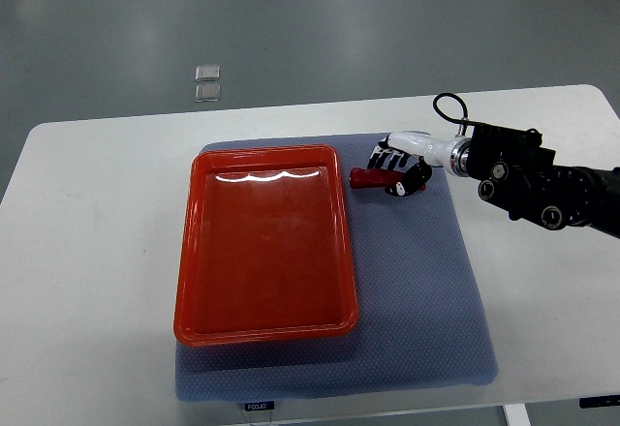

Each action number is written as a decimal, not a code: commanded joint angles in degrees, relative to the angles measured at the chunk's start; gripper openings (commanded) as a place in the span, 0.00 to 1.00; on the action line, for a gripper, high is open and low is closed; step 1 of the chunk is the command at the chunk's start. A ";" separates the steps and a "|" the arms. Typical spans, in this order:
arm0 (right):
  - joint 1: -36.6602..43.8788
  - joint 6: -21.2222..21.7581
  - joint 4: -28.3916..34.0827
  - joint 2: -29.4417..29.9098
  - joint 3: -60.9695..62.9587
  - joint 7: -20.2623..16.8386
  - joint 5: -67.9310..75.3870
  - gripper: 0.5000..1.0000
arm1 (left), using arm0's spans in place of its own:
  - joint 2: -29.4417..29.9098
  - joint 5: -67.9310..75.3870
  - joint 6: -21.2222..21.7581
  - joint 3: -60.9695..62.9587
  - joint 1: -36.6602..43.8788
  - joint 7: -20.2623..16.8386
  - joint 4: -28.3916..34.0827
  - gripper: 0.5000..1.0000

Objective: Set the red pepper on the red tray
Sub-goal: 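Close the right hand's fingers around the red pepper and lift it, then carry the held pepper with the right hand over the red tray, then lower the pepper into the tray and open the right hand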

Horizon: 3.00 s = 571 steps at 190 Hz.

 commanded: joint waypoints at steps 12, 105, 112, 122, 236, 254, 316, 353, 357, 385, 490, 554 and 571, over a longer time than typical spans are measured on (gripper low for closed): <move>0.17 -0.57 -0.01 0.01 -0.99 0.01 -0.03 0.02 | 0.00 0.00 0.00 0.00 0.00 -0.01 0.00 1.00; 1.13 -0.31 0.16 -0.34 -0.72 0.18 0.23 0.00 | 0.00 0.00 0.00 0.00 0.00 -0.01 0.00 1.00; 1.40 -0.31 0.16 -0.34 -0.72 0.18 0.23 0.00 | 0.00 0.00 0.00 0.00 0.00 -0.01 0.00 1.00; 2.27 0.04 0.43 -0.78 -0.72 0.18 0.50 0.00 | 0.00 0.00 0.00 0.00 0.00 -0.01 0.00 1.00; 15.46 5.05 6.67 1.94 -0.72 0.09 9.28 0.00 | 0.00 0.00 0.00 0.00 0.00 -0.01 0.00 1.00; 15.81 4.70 5.88 5.81 -0.99 0.18 9.20 0.00 | 0.00 0.00 0.00 0.00 0.00 -0.01 0.00 1.00; 11.59 1.80 0.34 16.27 -6.00 0.27 8.85 0.00 | 0.00 0.00 0.00 0.00 0.00 -0.01 -0.09 1.00; 7.64 1.19 -0.89 16.27 -6.26 0.36 7.88 0.00 | 0.00 0.00 0.08 0.00 0.00 -0.01 -0.09 1.00; 7.46 0.92 -0.89 16.27 -6.26 0.36 7.88 0.00 | 0.00 0.00 0.08 0.00 0.00 -0.01 -0.09 1.00; 6.67 0.40 -0.89 16.27 -6.26 0.45 7.88 0.00 | 0.00 0.00 0.08 0.00 0.00 -0.01 -0.18 1.00; 5.97 1.10 -0.45 16.27 -0.90 0.09 9.20 0.83 | 0.00 0.00 0.00 0.09 0.00 -0.01 -0.09 1.00; 1.75 0.48 -0.72 9.59 23.01 0.89 22.38 0.84 | 0.00 0.00 0.00 0.09 0.00 -0.01 -0.09 1.00; -3.96 0.75 -0.80 8.45 35.39 1.24 31.42 0.84 | 0.00 0.00 0.00 0.00 0.00 -0.01 -0.18 1.00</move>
